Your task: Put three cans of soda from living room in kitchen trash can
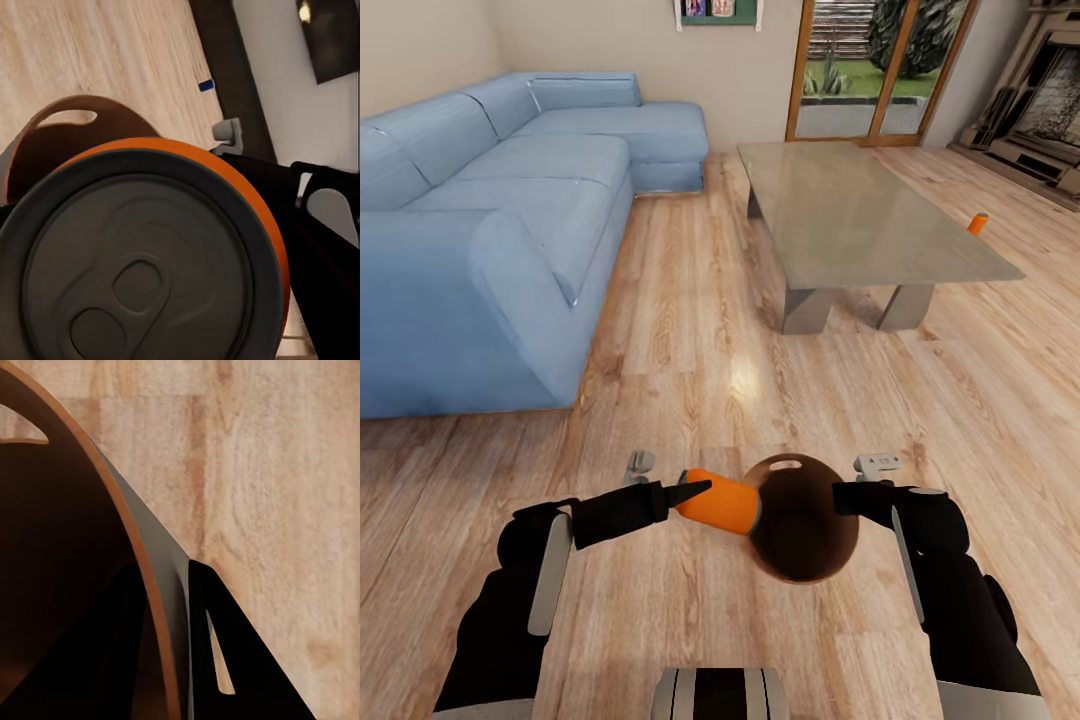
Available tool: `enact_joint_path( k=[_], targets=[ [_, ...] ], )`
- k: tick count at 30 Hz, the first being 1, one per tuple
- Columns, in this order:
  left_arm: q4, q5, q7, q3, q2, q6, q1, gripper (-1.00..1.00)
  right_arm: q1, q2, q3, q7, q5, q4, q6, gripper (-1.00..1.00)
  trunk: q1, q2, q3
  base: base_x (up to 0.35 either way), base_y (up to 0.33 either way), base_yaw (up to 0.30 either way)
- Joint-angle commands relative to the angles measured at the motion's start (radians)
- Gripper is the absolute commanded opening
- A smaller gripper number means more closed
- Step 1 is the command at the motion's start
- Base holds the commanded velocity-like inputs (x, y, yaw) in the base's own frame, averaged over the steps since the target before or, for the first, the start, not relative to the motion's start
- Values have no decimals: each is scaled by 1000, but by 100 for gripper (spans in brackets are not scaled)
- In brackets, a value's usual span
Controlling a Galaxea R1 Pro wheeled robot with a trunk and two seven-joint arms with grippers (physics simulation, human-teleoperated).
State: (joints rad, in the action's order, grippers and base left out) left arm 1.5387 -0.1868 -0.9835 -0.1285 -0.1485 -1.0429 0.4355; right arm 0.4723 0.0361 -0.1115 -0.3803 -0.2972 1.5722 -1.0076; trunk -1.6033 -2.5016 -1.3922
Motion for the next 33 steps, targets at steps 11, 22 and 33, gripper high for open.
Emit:
enact_joint_path(
  k=[11, 22, 33],
  targets=[
    [-3, 3, 15, 1, -10, 2, 2, -100, 0, 25, 13, -1, 19, 0, -32, -100, 0, 0, 0, 0, 0, 0],
    [-5, 2, 101, 4, -15, 6, 2, -100, 0, 88, 57, 1, 20, 0, -40, -100, 0, 0, 0, 0, 0, 0],
    [-12, -21, 346, 170, -26, 9, 2, -100, 0, 137, 70, 3, 20, 0, -40, -100, 0, 0, 0, 0, 0, 0]
  ],
)
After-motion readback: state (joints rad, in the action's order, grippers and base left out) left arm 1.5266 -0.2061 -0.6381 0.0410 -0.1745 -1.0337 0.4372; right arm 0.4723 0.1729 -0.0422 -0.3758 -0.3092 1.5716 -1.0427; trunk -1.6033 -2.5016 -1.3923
